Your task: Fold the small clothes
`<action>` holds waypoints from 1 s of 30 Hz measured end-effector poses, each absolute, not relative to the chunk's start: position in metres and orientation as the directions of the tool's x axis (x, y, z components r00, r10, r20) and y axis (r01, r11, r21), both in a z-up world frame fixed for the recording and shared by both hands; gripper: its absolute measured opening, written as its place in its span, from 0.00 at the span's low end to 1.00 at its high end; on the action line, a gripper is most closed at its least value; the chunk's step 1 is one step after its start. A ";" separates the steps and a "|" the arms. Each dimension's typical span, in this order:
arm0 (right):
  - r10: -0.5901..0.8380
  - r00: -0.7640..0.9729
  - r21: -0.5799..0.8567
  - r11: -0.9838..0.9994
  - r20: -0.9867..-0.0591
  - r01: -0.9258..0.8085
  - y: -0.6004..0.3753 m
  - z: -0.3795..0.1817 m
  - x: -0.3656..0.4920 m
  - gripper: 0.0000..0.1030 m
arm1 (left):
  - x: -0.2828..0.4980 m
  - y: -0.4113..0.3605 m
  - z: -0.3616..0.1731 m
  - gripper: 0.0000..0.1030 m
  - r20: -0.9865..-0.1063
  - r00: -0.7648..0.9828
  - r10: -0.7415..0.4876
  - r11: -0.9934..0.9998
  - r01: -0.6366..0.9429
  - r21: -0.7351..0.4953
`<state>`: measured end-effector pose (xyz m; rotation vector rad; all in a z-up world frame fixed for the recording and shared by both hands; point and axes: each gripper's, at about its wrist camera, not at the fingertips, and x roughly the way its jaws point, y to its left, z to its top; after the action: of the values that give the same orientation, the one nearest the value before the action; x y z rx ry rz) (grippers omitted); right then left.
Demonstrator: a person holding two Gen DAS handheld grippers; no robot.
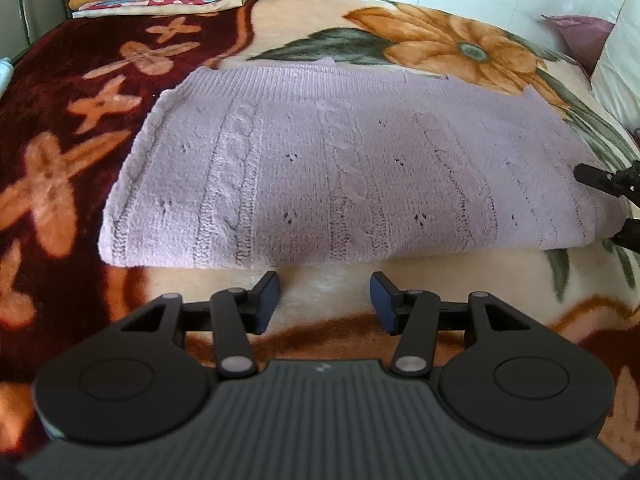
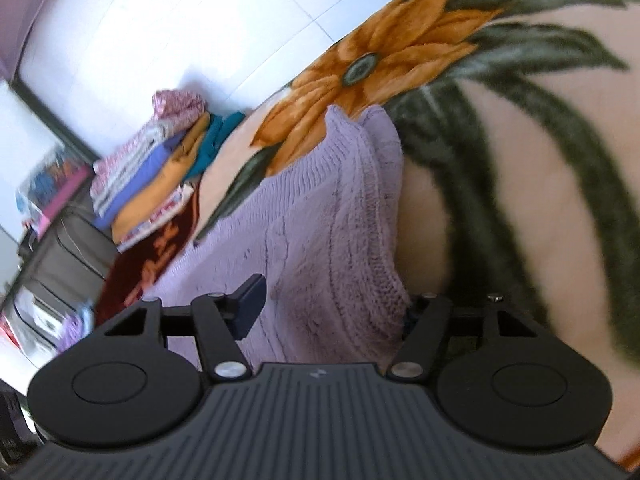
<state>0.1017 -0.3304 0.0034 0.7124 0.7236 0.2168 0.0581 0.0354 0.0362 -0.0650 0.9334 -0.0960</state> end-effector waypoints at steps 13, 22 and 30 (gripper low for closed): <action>0.405 0.798 0.658 0.753 -0.446 -0.014 -0.301 0.050 0.116 0.32 | 0.056 0.071 0.072 0.51 -0.764 0.642 -0.064 0.997 0.074 -0.022; 0.480 0.773 0.577 0.795 -0.414 -0.185 -0.236 0.107 0.138 0.29 | 0.071 0.117 0.092 0.51 -0.754 0.656 -0.034 0.999 0.024 -0.024; 0.591 0.709 0.554 0.763 -0.385 -0.335 -0.154 0.139 0.156 0.27 | 0.070 0.145 0.096 0.51 -0.736 0.676 -0.030 0.999 -0.002 -0.043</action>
<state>0.1565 -0.1541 0.1390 0.4728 0.5812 0.5351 0.0698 0.1446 0.0960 -0.0414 0.8286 -0.0158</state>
